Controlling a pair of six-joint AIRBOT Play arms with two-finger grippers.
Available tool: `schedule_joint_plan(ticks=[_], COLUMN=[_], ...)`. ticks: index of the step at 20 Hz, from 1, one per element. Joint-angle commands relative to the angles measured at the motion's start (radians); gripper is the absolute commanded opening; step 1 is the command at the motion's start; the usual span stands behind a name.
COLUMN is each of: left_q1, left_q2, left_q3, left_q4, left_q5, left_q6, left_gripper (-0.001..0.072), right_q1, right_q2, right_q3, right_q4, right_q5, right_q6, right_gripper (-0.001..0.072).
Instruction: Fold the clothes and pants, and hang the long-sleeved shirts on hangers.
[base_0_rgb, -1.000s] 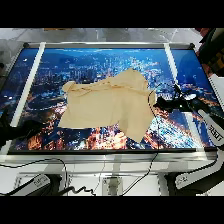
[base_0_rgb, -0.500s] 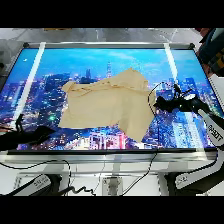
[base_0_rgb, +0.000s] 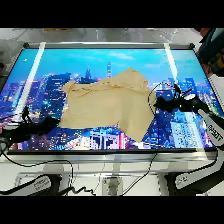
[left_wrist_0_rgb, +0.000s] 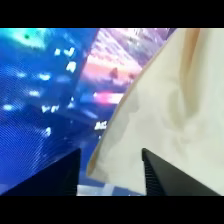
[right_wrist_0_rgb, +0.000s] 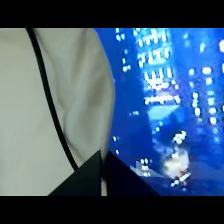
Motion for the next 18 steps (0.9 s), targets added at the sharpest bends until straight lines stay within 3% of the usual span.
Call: schedule_joint_plan(ticks=[1, 2, 5, 12, 16, 18], left_q1=[-0.046, -0.059, -0.066, -0.065, -0.042, -0.005], left_q2=[-0.053, -0.057, -0.050, 0.100, 0.292, 0.398], left_q3=[-0.001, -0.001, 0.016, 0.338, 0.619, 0.717], left_q4=[-0.026, -0.026, -0.026, -0.026, -0.027, -0.026], left_q5=[0.018, 0.018, -0.032, -0.211, -0.188, -0.109], left_q6=[0.012, 0.013, 0.040, 0.059, 0.059, 0.059], left_gripper=[0.0237, 0.0146, 0.0025, 0.0022, 0.0022, 0.0022], right_q1=[0.001, 0.001, 0.001, 0.001, 0.001, 0.001], right_q2=[0.001, 0.003, 0.046, 0.326, 0.575, 0.707], right_q3=[0.000, 0.000, 0.002, 0.102, 0.185, 0.226], right_q4=[0.002, 0.002, -0.011, -0.121, -0.132, -0.133], right_q5=[0.026, 0.033, 0.041, 0.087, 0.127, 0.138], right_q6=[0.000, 0.000, -0.002, -0.040, -0.062, -0.062], right_gripper=[0.0014, 0.0014, 0.0014, 0.0013, 0.0014, 0.0014])
